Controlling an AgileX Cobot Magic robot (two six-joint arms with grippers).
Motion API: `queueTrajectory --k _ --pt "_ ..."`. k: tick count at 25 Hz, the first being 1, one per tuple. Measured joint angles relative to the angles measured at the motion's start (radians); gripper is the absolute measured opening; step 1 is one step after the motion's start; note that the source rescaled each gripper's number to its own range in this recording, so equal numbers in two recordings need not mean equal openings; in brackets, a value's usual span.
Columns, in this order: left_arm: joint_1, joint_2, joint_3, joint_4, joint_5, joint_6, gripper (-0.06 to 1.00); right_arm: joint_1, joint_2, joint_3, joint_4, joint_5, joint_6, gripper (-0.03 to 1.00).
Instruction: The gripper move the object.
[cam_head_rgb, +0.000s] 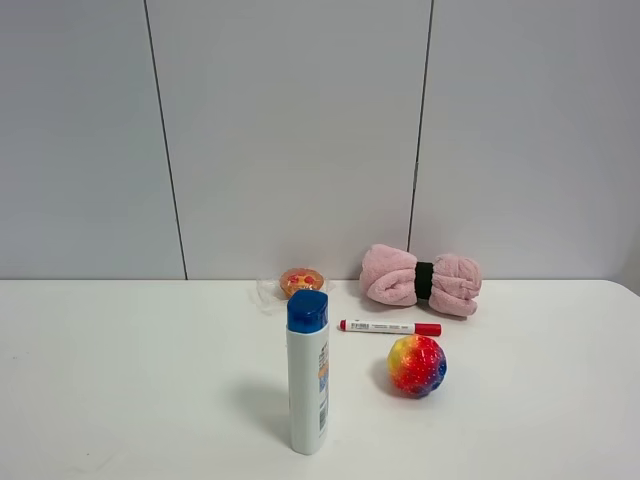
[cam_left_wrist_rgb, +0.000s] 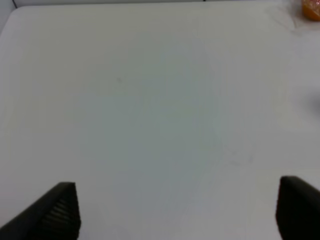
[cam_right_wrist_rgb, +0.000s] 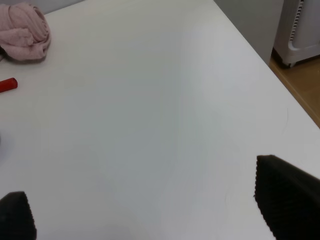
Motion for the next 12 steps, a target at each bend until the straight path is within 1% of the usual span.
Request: queueTrajectory --k 4,12 --pt "0.000 0.000 0.000 0.025 -0.004 -0.034 0.98 0.000 0.000 0.000 0.000 0.000 0.000 1.00" --pt "0.000 0.000 0.000 0.028 -0.004 -0.038 0.98 0.000 0.000 0.000 0.000 0.000 0.000 1.00"
